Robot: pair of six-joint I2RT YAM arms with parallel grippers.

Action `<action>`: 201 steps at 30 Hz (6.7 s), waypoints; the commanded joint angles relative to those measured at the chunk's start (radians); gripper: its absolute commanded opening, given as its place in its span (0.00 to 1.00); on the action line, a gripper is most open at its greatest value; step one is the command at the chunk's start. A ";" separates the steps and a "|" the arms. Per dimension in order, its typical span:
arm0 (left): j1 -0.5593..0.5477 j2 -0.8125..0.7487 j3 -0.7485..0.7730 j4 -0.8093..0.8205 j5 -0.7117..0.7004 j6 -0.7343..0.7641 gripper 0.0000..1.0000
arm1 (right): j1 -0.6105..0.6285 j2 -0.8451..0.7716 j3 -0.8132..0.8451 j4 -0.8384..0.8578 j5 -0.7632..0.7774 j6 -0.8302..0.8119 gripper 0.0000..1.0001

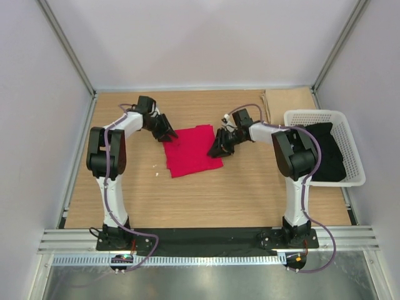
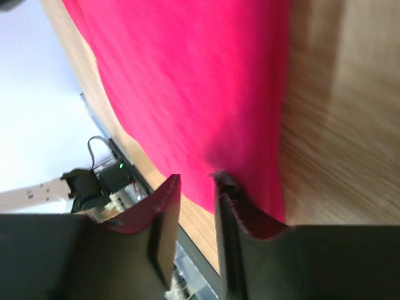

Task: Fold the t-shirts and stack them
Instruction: Fold the tshirt, then neatly place the folded tshirt to the corner

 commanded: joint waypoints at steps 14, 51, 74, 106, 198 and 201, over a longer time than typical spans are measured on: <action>-0.017 -0.132 0.251 -0.138 0.008 0.204 0.56 | -0.074 0.088 0.546 -0.326 0.206 -0.184 0.61; -0.819 -0.197 0.049 -0.126 -0.932 0.591 0.63 | -0.316 -0.232 0.474 -0.647 0.422 -0.206 0.72; -0.936 0.012 0.127 -0.048 -1.032 0.694 0.61 | -0.435 -0.481 0.159 -0.530 0.323 -0.190 0.72; -0.879 -0.086 0.047 0.012 -0.919 0.737 0.00 | -0.461 -0.305 0.162 -0.405 0.215 -0.124 0.74; -0.696 -0.798 -0.366 -0.081 -0.653 0.203 0.51 | -0.287 0.154 1.180 -0.630 0.694 -0.864 0.01; -0.695 -0.784 -0.359 -0.077 -0.638 0.180 0.51 | -0.304 0.197 1.231 -0.609 0.695 -0.874 0.01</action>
